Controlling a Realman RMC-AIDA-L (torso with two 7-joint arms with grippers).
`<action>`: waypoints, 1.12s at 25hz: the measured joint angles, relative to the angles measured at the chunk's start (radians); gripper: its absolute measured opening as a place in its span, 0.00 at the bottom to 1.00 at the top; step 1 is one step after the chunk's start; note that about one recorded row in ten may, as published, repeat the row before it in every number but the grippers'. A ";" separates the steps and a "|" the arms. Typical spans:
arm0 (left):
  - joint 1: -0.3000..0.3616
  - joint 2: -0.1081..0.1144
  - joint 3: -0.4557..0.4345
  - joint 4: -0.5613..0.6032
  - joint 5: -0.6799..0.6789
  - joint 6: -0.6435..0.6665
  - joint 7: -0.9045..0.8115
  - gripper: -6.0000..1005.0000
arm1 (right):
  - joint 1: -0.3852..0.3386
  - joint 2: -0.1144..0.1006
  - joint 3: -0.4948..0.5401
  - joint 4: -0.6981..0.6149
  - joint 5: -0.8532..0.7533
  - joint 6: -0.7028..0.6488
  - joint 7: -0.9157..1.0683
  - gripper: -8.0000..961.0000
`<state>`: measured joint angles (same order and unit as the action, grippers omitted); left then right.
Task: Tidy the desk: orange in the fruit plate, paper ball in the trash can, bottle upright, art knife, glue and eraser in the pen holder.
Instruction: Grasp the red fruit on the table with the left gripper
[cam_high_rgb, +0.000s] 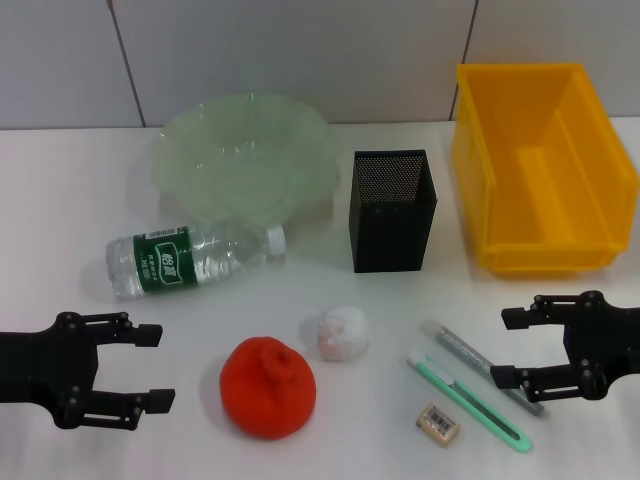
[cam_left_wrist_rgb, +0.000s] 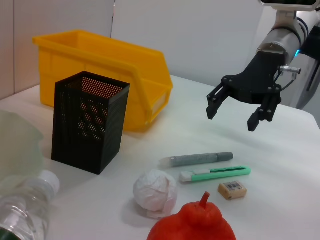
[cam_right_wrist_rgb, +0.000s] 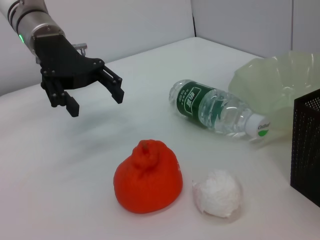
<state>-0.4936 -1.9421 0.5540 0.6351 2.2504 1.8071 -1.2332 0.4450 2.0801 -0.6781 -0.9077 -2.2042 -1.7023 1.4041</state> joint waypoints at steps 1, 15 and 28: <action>0.000 0.000 0.000 0.000 0.000 0.000 0.000 0.83 | 0.000 0.000 0.000 0.000 0.000 0.000 0.000 0.82; -0.001 0.000 -0.005 0.018 -0.003 0.014 0.000 0.83 | -0.004 0.000 0.000 -0.006 0.000 -0.007 -0.001 0.82; -0.004 -0.118 -0.008 0.037 -0.033 -0.072 0.070 0.83 | -0.010 -0.002 0.001 -0.008 0.004 -0.017 -0.002 0.81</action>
<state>-0.4976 -2.0603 0.5457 0.6719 2.2169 1.7347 -1.1632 0.4349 2.0785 -0.6772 -0.9154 -2.2002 -1.7191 1.4021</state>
